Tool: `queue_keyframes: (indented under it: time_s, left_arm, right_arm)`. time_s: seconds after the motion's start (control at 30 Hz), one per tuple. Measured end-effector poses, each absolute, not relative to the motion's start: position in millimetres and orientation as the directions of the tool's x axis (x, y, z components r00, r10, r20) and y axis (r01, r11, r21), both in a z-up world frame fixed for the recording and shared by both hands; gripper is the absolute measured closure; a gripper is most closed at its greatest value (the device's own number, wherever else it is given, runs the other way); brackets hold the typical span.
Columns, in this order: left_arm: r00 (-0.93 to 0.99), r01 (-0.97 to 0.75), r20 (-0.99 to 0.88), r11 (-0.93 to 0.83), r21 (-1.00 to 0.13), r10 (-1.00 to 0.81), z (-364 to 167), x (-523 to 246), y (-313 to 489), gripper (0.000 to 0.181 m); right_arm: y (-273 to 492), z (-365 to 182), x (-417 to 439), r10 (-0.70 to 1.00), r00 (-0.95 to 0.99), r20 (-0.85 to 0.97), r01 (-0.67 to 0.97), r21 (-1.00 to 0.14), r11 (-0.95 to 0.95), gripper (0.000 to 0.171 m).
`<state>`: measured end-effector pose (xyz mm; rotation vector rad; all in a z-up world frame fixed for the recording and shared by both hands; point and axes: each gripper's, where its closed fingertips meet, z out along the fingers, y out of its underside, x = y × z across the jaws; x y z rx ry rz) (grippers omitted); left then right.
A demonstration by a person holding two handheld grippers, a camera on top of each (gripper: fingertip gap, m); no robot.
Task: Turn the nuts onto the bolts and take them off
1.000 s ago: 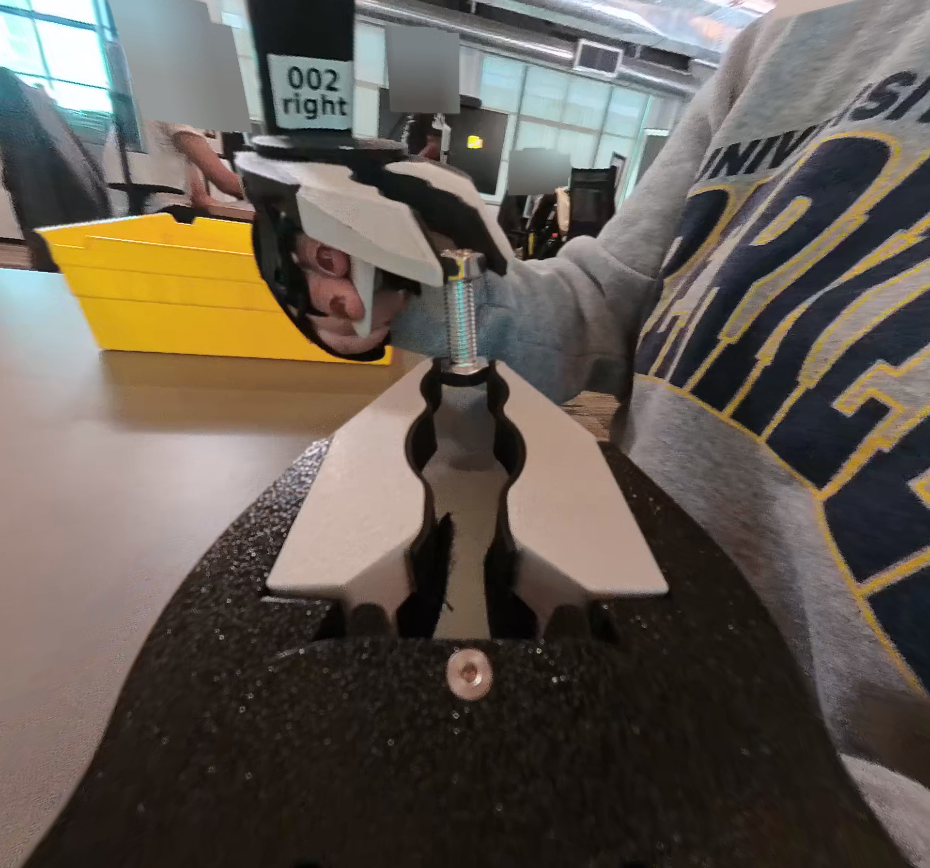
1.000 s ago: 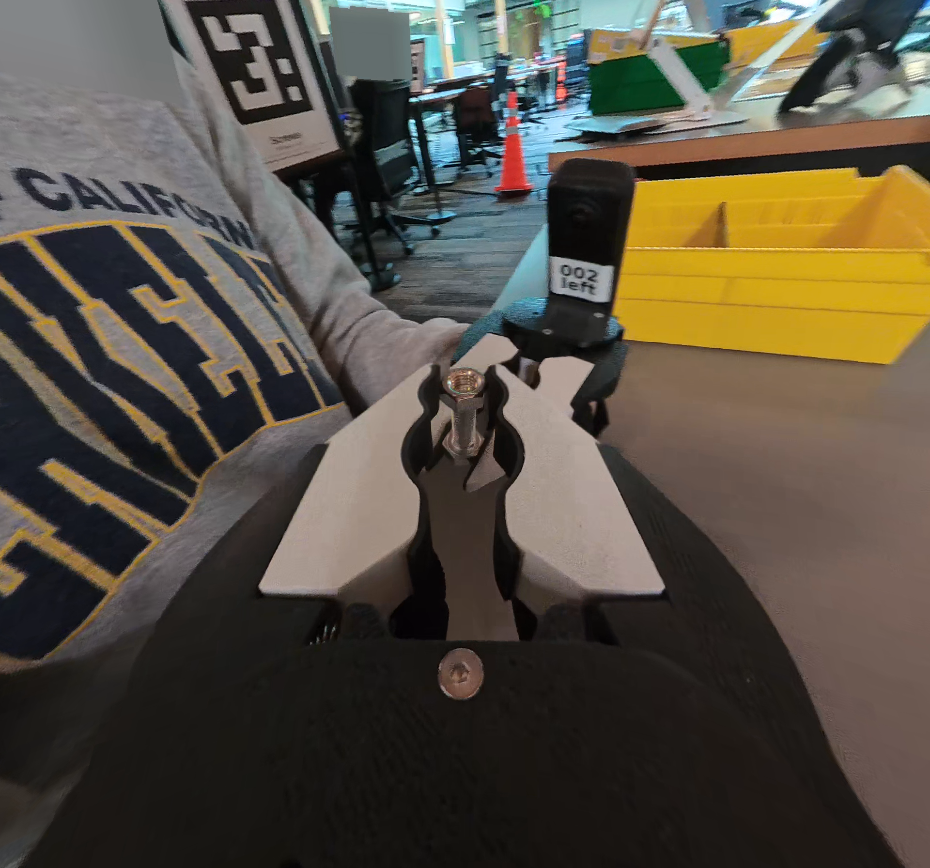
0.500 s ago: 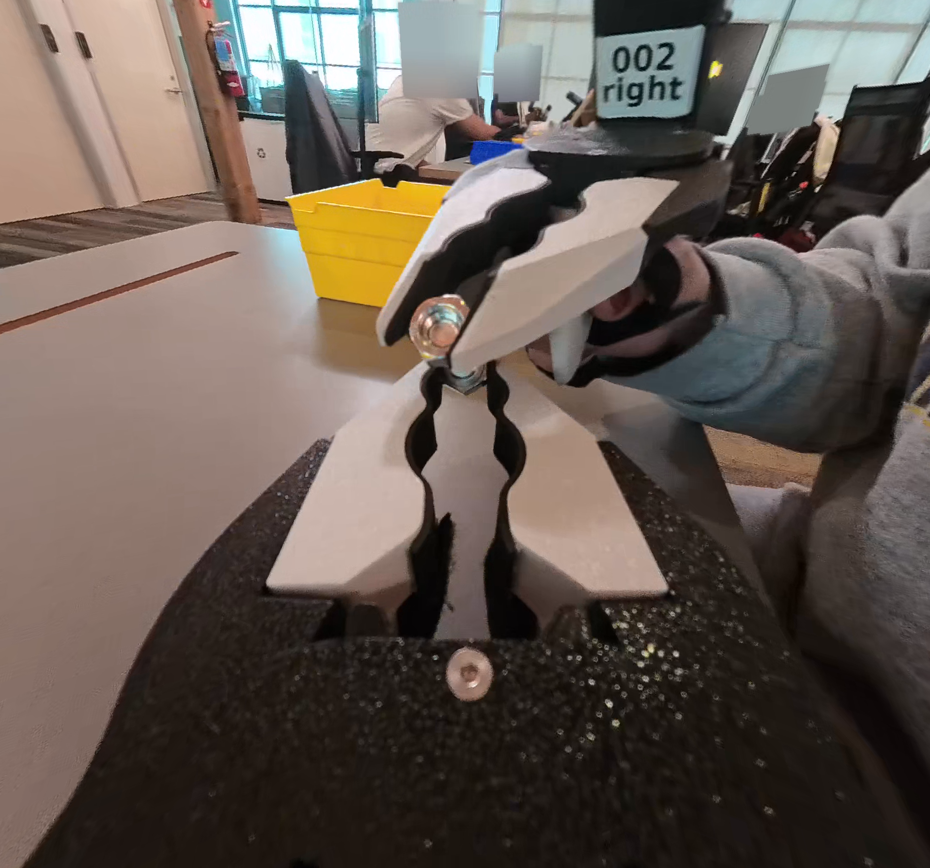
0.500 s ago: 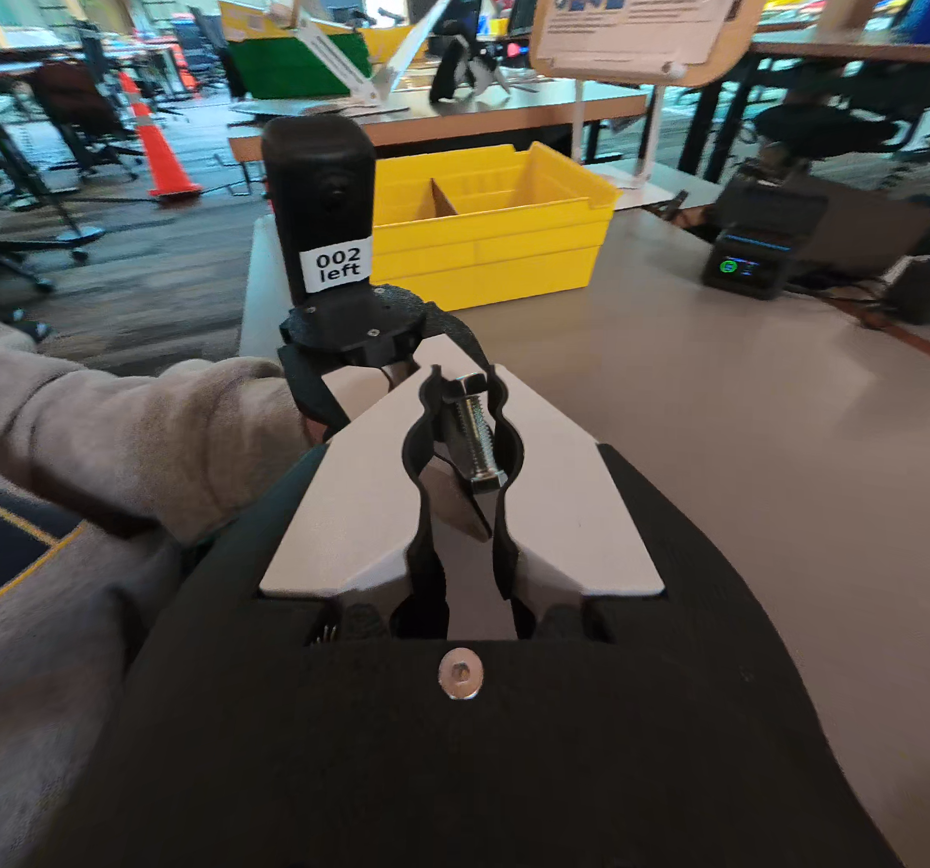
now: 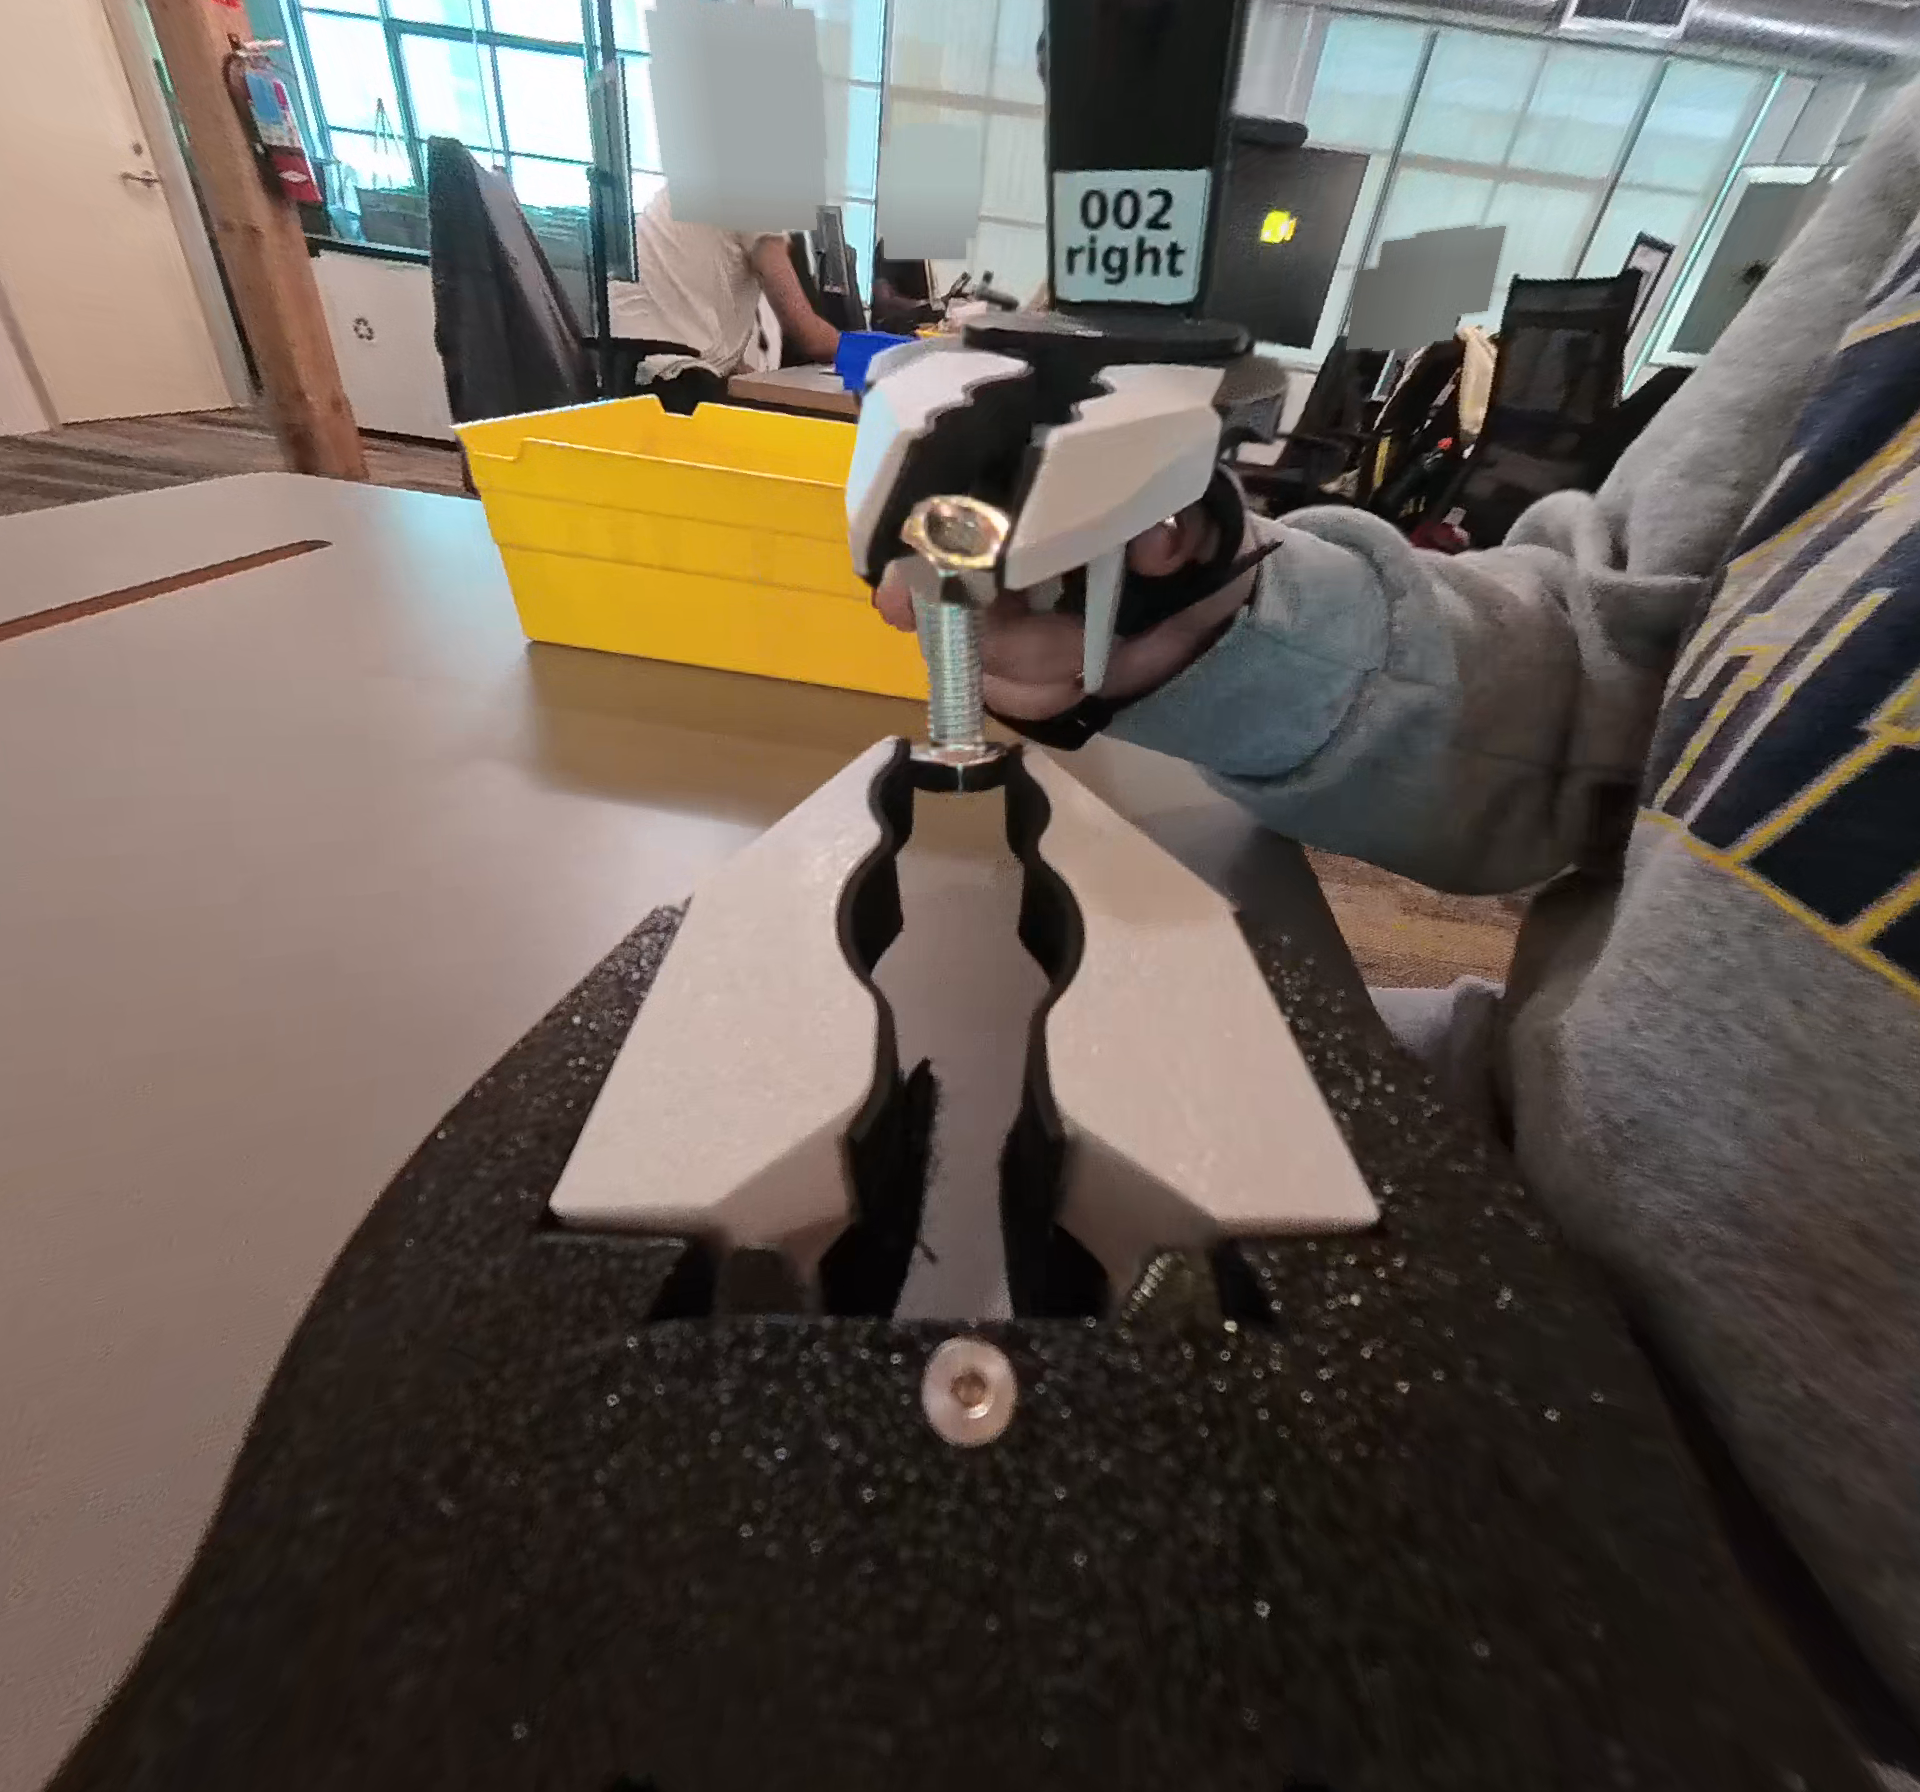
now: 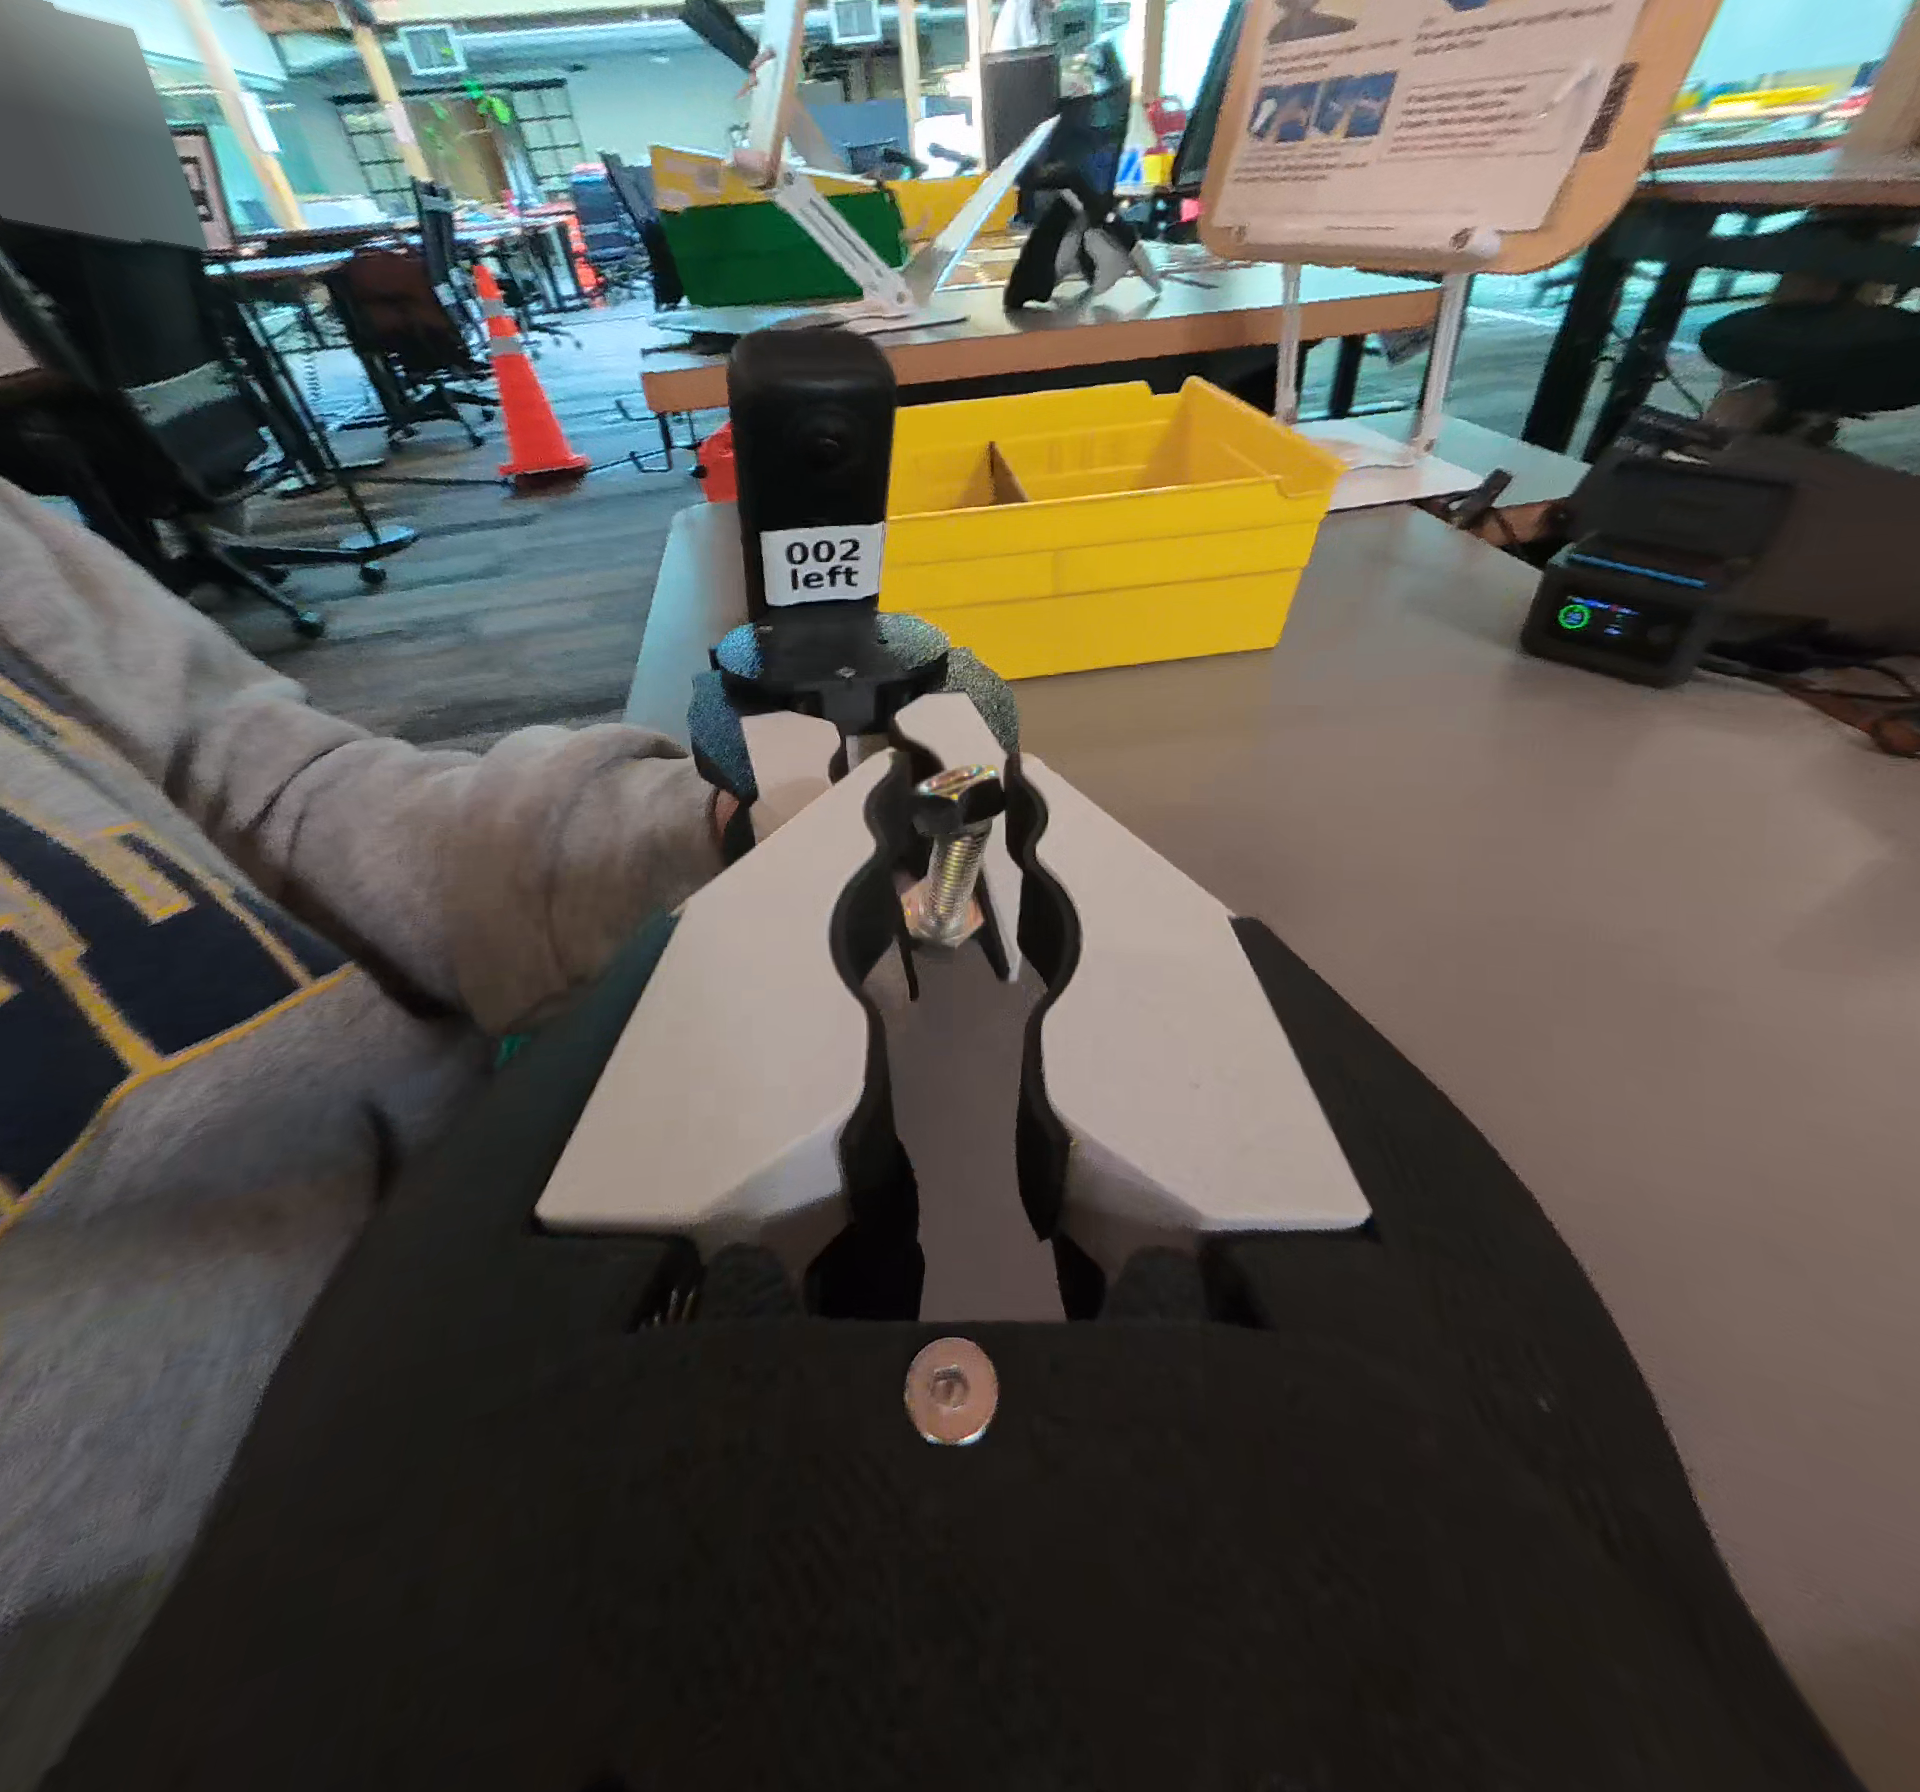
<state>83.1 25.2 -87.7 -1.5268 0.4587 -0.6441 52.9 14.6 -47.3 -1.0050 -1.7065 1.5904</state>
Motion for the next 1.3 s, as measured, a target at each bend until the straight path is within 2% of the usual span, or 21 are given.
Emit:
queue_keyframes:
  time_s: [0.13, 0.27, 0.53, 0.77, 1.0, 1.13, 1.3]
  left_arm:
    - [0.798, 0.056, 0.085, -0.067, -0.996, -0.596, -91.6, 81.2, 29.9, 0.166]
    - [0.818, 0.063, 0.072, -0.036, -0.997, -0.570, -88.1, 77.1, 30.0, 0.166]
    - [0.724, 0.167, 0.087, 0.052, -0.985, -0.685, -68.9, 89.4, 15.5, 0.167]
    - [0.652, 0.232, 0.123, 0.042, -0.972, -0.749, -63.3, 95.3, 9.4, 0.167]
    - [0.718, 0.216, 0.113, 0.065, -0.974, -0.687, -63.9, 85.0, 15.6, 0.167]
    - [0.800, 0.145, 0.048, 0.116, -0.983, -0.598, -64.5, 74.7, 20.4, 0.167]
    - [0.838, 0.092, 0.001, 0.141, -0.986, -0.545, -65.2, 70.3, 22.8, 0.166]
  right_arm:
    - [20.0, -50.9, 52.3, 0.851, -0.514, -0.105, 0.131, -0.990, -0.043, 0.154]
    - [20.5, -45.5, 48.2, 0.868, -0.464, -0.177, 0.056, -0.984, -0.171, 0.155]
    - [5.1, -23.9, 62.3, 0.663, -0.698, -0.271, -0.056, -0.902, -0.428, 0.154]
    - [0.6, -18.6, 68.2, 0.586, -0.779, -0.226, -0.094, -0.881, -0.464, 0.155]
    - [7.5, -20.5, 57.0, 0.729, -0.656, -0.196, -0.150, -0.913, -0.381, 0.154]
    - [12.2, -21.3, 48.2, 0.765, -0.553, -0.330, -0.118, -0.877, -0.465, 0.155]
    - [15.4, -22.0, 45.7, 0.695, -0.527, -0.490, -0.066, -0.791, -0.608, 0.154]
